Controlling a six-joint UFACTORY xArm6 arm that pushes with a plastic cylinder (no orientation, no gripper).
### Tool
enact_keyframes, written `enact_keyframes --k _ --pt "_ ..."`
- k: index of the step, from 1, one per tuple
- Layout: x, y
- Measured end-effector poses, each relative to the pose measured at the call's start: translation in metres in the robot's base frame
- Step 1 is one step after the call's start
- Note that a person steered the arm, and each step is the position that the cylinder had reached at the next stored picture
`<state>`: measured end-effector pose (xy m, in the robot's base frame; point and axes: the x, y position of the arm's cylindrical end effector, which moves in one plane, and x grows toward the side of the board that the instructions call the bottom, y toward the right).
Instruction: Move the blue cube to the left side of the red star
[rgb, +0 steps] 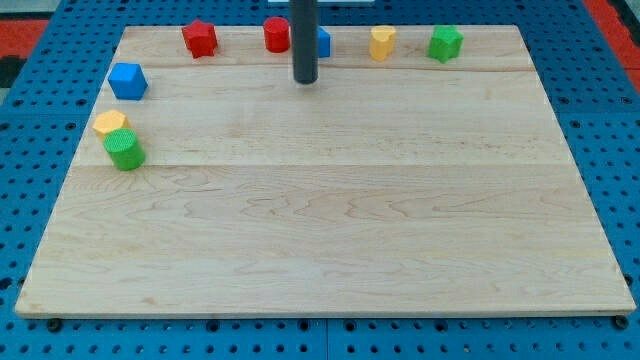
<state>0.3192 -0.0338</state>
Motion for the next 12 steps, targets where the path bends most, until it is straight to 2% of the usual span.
enact_keyframes --k 1,3,5,6,8,11,12 --pt "0.025 -0.034" --pt "0.025 -0.145" --pt "0.036 -0.228" --pt "0.031 -0.242" --pt "0.019 -0.228" --pt "-0.039 -0.207" --pt "-0.047 -0.207"
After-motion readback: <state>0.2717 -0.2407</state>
